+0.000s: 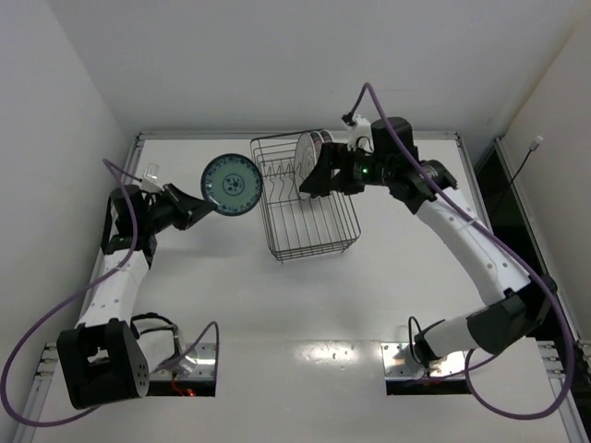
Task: Load the plates into the dish rack
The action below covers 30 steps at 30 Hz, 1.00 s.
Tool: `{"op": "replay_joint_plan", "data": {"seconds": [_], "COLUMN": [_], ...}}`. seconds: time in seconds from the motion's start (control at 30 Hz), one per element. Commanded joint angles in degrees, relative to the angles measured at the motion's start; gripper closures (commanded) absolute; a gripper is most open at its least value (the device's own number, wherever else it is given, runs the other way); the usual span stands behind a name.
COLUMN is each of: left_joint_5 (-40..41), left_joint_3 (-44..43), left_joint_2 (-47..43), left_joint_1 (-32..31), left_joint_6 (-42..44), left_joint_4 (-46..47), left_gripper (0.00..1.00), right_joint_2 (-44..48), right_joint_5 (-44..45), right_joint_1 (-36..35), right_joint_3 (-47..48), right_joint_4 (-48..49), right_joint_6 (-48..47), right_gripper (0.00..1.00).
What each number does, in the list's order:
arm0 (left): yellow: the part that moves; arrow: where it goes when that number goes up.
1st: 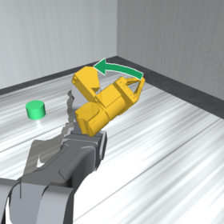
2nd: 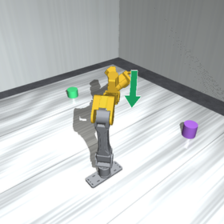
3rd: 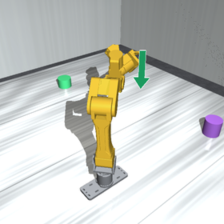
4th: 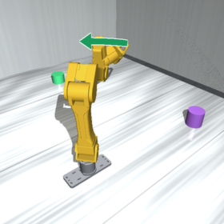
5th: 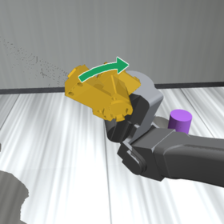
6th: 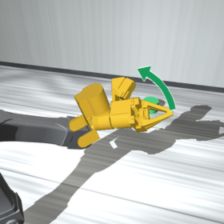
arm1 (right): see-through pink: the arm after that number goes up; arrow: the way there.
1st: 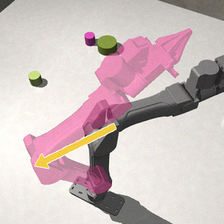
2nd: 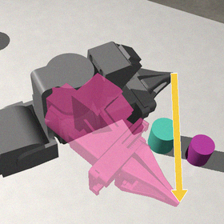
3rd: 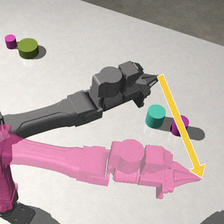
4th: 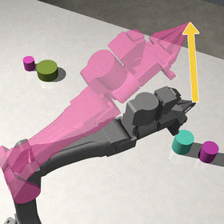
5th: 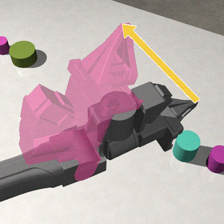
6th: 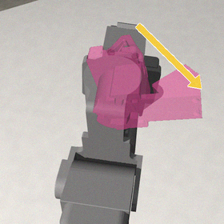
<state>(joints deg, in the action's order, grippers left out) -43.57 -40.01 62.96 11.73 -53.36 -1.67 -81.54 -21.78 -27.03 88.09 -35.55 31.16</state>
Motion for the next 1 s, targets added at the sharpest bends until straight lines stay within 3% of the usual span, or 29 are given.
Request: {"op": "replay_joint_plan", "data": {"seconds": [0.0,0.17,0.4,0.6,0.63,0.7,0.73,0.8,0.83,0.87,0.93,0.97], "left_joint_5": [-9.68,-9.69,-7.05,-3.98,-3.45,-3.45,-3.45,-0.12,1.72,4.08,15.23,19.27], "left_joint_3": [0.81,2.39,2.39,1.86,1.86,1.26,1.25,-0.50,-3.55,-5.32,-10.49,-11.83], "left_joint_2": [-1.70,-3.54,-3.54,-2.31,-1.62,-1.61,-1.00,-1.00,-1.00,-1.00,-1.00,-0.39], "left_joint_1": [-2.05,-6.79,-13.21,-19.27,-19.81,-20.42,-20.43,-20.43,-20.43,-20.43,-20.43,-20.43], "left_joint_6": [-4.29,-6.92,-9.47,-11.41,-11.41,-11.41,-11.41,-7.92,-2.41,0.34,4.74,7.28], "left_joint_4": [10.89,13.54,16.78,17.40,18.01,18.02,16.98,10.94,1.94,-3.11,-13.13,-20.84], "left_gripper": [1.00,1.00,1.00,1.00,1.00,1.00,1.00,0.84,0.78,0.64,0.49,0.36], "right_joint_2": [-1.43,-2.48,-5.21,-7.94,-8.63,-8.64,-8.64,-7.25,-7.23,-6.54,-6.53,-6.53], "right_joint_5": [-16.09,-18.74,-18.65,-19.18,-19.18,-18.57,-17.87,-12.78,-10.32,-7.43,4.08,12.03], "right_joint_1": [1.62,1.63,1.01,1.01,1.01,1.01,1.53,1.54,1.54,1.54,0.05,0.04], "right_joint_3": [-7.57,-12.77,-12.77,-12.77,-12.16,-11.63,-11.63,-10.14,-9.09,-6.30,-1.20,0.83], "right_joint_4": [17.05,25.87,27.02,28.96,28.96,28.18,28.17,24.76,23.00,20.81,13.42,10.88], "right_joint_6": [7.14,9.18,9.18,9.18,9.18,9.18,9.18,8.49,7.61,6.56,3.57,3.56], "right_gripper": [0.13,0.20,0.25,0.55,0.69,0.86,1.00,1.00,1.00,1.00,1.00,1.00]}}
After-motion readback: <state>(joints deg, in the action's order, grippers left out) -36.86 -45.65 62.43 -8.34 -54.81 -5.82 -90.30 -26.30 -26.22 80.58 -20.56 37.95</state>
